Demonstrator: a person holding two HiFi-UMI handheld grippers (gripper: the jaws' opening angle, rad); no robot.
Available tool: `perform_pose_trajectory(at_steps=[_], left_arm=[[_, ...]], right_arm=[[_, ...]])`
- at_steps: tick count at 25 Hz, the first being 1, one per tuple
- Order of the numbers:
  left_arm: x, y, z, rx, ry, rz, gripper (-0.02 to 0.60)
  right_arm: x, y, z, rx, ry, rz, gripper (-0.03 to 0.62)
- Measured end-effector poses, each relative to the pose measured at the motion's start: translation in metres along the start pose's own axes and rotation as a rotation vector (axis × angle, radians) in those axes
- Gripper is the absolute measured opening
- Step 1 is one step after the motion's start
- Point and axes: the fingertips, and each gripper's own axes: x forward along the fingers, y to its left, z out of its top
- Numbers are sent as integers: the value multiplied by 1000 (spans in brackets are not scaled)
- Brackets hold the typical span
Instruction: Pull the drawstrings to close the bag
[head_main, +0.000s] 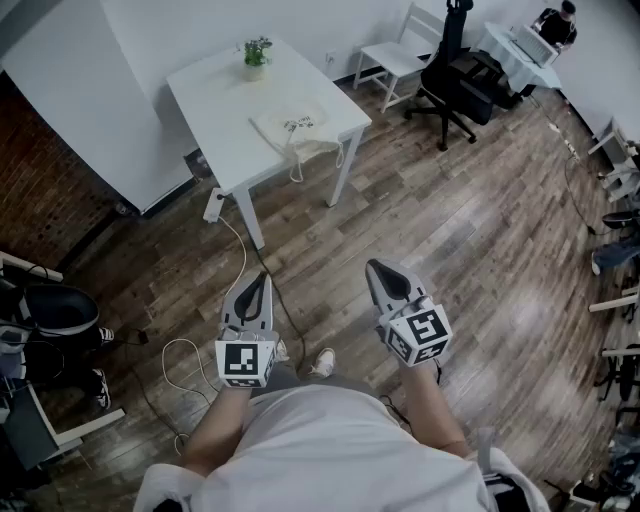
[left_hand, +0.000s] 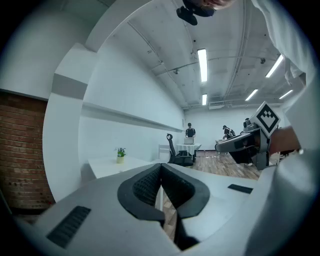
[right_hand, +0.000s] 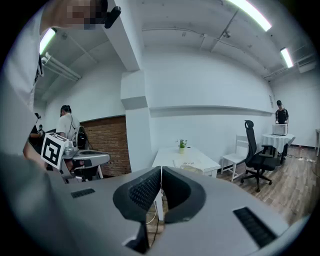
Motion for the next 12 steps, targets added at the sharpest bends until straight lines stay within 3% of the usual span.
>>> perform_pose_trajectory(at_steps=[9,12], left_arm=[[18,38,-1,-24,-2,-22,17],[17,63,-4,-20,1,-30,17]], right_arm=[[44,18,-3,28,29,8,37],[59,23,2,47,14,-28,37]])
